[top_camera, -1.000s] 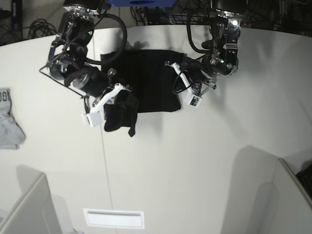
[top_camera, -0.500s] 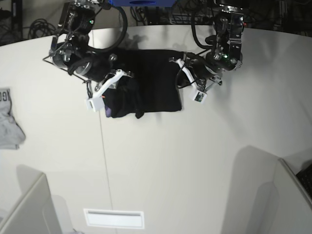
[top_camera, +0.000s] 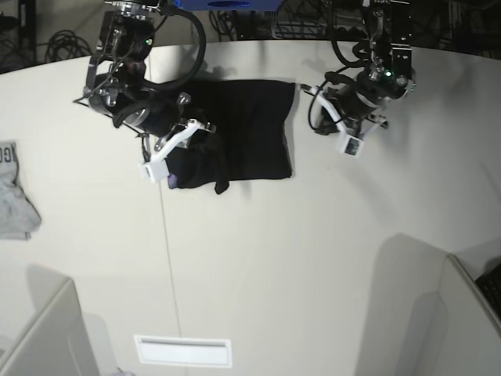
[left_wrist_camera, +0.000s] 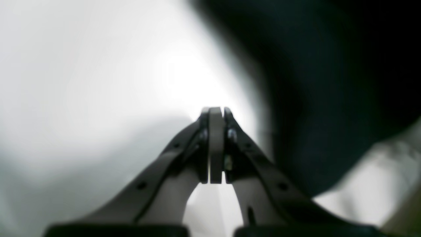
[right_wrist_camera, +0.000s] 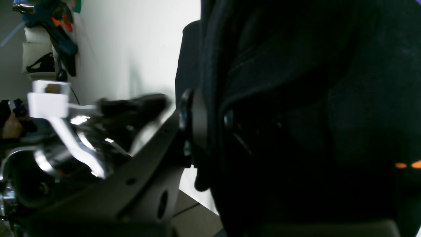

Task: Fold the T-shirt properly
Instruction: 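Press the folded end down with the right gripper while the left gripper withdraws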

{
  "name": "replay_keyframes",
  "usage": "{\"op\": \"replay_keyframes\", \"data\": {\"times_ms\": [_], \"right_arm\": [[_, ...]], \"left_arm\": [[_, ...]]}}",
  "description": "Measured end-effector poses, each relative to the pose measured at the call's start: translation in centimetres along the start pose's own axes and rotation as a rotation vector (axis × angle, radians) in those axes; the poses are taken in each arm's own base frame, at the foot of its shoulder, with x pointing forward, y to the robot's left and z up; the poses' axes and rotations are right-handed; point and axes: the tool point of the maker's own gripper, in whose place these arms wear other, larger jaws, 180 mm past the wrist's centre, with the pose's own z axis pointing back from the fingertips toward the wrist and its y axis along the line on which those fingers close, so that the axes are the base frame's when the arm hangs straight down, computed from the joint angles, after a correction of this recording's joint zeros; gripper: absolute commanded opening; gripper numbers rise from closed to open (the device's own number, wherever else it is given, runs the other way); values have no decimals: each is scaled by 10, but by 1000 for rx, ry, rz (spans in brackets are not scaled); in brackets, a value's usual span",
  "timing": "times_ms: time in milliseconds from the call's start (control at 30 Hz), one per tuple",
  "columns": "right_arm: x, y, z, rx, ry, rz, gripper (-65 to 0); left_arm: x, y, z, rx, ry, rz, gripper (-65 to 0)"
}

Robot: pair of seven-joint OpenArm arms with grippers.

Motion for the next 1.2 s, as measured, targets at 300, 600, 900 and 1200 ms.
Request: {"op": "replay_keyframes", "data": {"times_ms": [300,600,900,1200], "right_arm": [[-11,-14,-17,-3,31,-62,-650],[-12,25,-37,81,-4,9,-650],[-16,18,-35,65,7,14,-650],[-19,13,-33,50,8,4,-650]], "left_arm": [[-25,125,81,375,-39,173,-650],[-38,162,118,511,-56,235,-650],[-38,160,116,500,-56,235,-650],[-38,160,116,501,-56,238,-650]]}}
